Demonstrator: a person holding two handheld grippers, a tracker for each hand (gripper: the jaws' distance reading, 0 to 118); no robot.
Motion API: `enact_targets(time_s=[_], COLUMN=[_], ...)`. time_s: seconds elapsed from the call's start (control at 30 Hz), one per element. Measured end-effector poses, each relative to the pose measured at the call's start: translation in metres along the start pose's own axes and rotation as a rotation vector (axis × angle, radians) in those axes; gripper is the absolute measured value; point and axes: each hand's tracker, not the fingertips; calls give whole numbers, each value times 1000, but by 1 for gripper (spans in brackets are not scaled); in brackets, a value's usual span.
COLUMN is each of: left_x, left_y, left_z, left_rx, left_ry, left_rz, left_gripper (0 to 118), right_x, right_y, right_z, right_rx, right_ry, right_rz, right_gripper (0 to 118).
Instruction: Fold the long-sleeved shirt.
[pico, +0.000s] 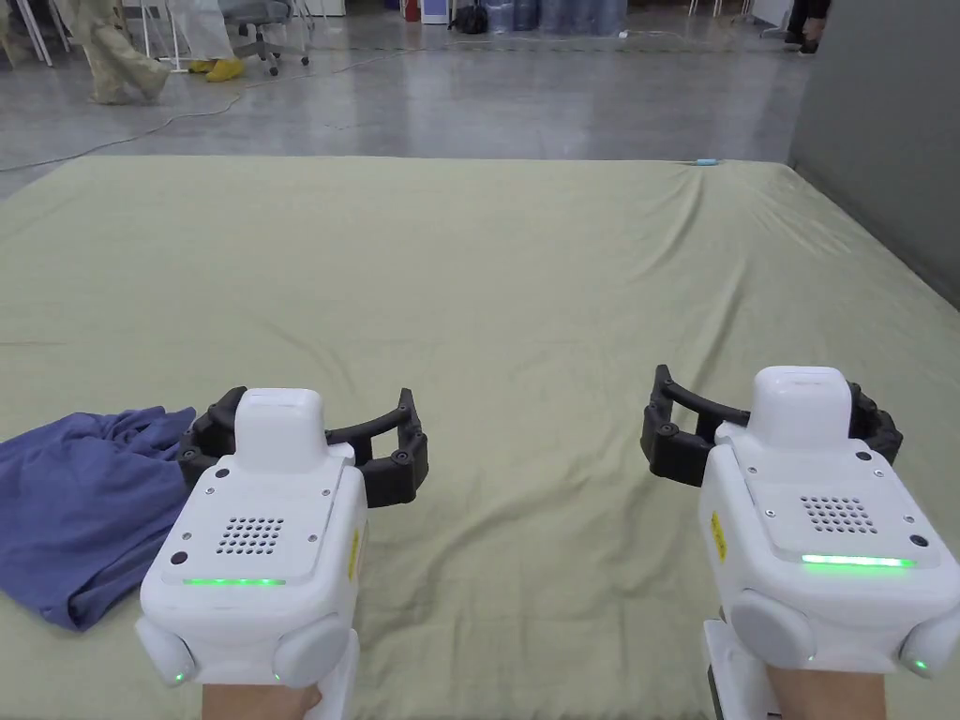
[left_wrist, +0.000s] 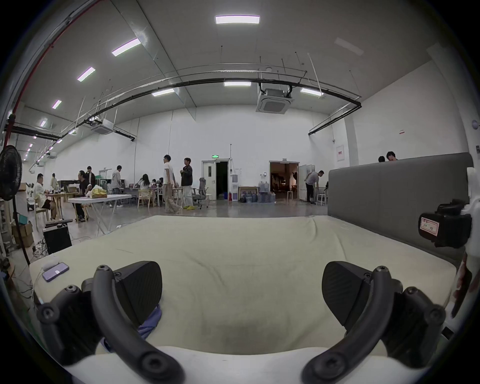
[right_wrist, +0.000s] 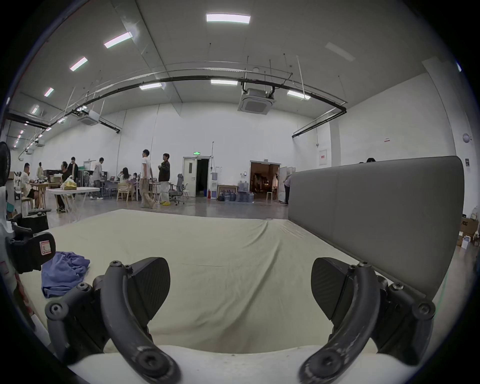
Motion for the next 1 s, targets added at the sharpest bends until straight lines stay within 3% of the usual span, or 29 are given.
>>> enact_targets(time_s=[0.07,0.1,0.13,0.17,0.2,0.23,0.3,0.6,0.7,0.87,1.0], left_x=[0,0,-1,-1,1,0,-2,-14,-48,-109,-142], left_y=[0,0,0,1,1,-1,0,8,17,29,37], left_z=[1,2,4,7,7,1,-2,0,11,47,70], left_rx=[-5,-11,-8,8,15,-6,10,32,34,19,-5], left_ry=[-4,-11,-20,-26,-13,103,-9,25,162,393,473], left_rz=[-5,-2,11,25,22,26,27,0,-7,-26,-13], left_gripper=[115,104,44,44,22,0,0,0,0,0,0], right_x=[0,0,0,0,-1,-1,4,-6,-35,-114,-171], right_y=[1,1,1,1,1,-1,-4,2,11,20,23], right_z=[0,1,2,3,2,1,3,-1,-8,-15,-12], right_rx=[-4,-7,-14,-17,-23,-28,-61,-47,-13,11,14], right_ry=[3,1,-8,-13,-35,-55,-7,-10,61,271,412], right_rz=[-1,-2,-2,-3,4,14,-18,9,2,-27,-31], right_gripper=[106,86,42,21,0,0,0,0,0,0,0])
